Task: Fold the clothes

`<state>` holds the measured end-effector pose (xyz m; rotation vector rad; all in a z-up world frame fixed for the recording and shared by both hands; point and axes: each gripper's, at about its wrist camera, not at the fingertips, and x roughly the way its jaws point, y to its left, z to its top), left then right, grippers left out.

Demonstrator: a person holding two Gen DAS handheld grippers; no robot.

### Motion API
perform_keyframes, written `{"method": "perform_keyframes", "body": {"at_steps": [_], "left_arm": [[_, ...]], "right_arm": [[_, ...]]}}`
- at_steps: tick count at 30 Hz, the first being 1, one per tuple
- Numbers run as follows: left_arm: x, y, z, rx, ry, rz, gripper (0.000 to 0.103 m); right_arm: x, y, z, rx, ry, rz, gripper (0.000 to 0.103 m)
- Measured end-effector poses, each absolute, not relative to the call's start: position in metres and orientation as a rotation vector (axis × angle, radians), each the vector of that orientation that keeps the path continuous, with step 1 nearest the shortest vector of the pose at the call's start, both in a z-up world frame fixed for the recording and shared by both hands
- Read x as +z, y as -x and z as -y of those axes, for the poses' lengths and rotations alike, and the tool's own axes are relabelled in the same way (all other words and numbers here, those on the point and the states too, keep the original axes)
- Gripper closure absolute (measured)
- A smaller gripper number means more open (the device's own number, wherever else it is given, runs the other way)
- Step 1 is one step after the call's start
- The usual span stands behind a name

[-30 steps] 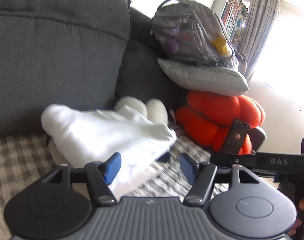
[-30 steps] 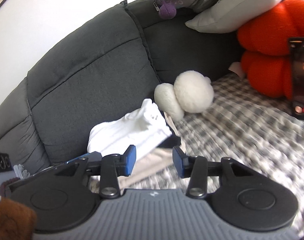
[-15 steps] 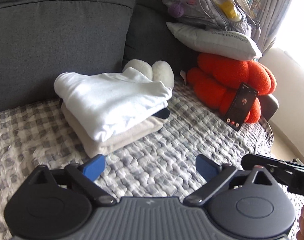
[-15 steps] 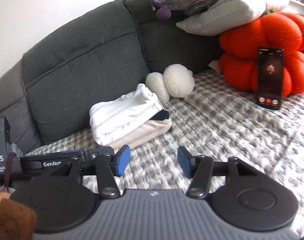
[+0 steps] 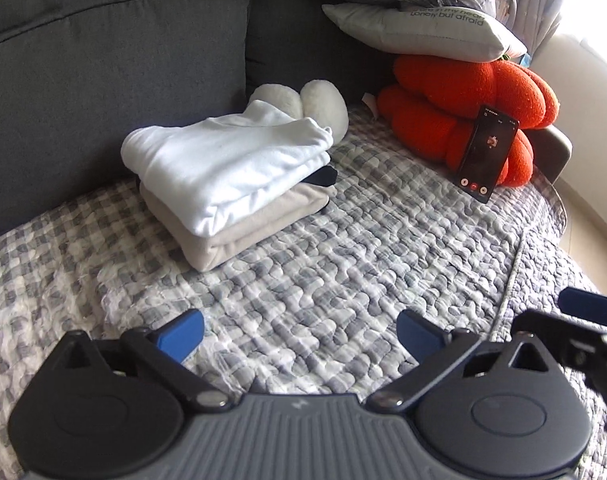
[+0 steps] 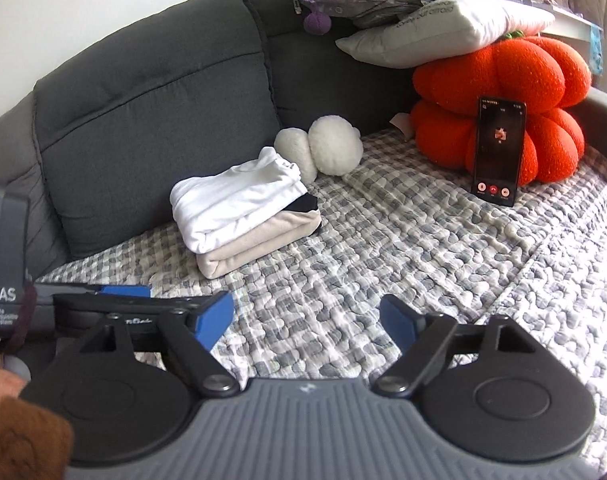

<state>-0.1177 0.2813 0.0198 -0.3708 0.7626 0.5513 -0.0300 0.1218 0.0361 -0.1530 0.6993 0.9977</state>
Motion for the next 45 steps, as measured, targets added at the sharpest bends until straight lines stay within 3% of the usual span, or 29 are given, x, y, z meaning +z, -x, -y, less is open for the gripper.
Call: {"method": "perform_keyframes", "body": {"at_steps": [2,14,45], "left_arm": [[0.022,0.117,-0.278,0.556,0.358,-0.765,0.001],[0.026,0.108,-0.268,0.584,0.350,-0.776,0.001],[0.028,0.114,-0.273,0.640,0.376,-0.782,0.001]], "right_arm": [[0.036,0.036,-0.120,0.982,0.179,-0.675,0.008],[0.039,0.030,-0.110,0.963,0.216,-0.688,0.002],[0.037,0.035,-0.110,0.969,0.226,-0.716,0.000]]}}
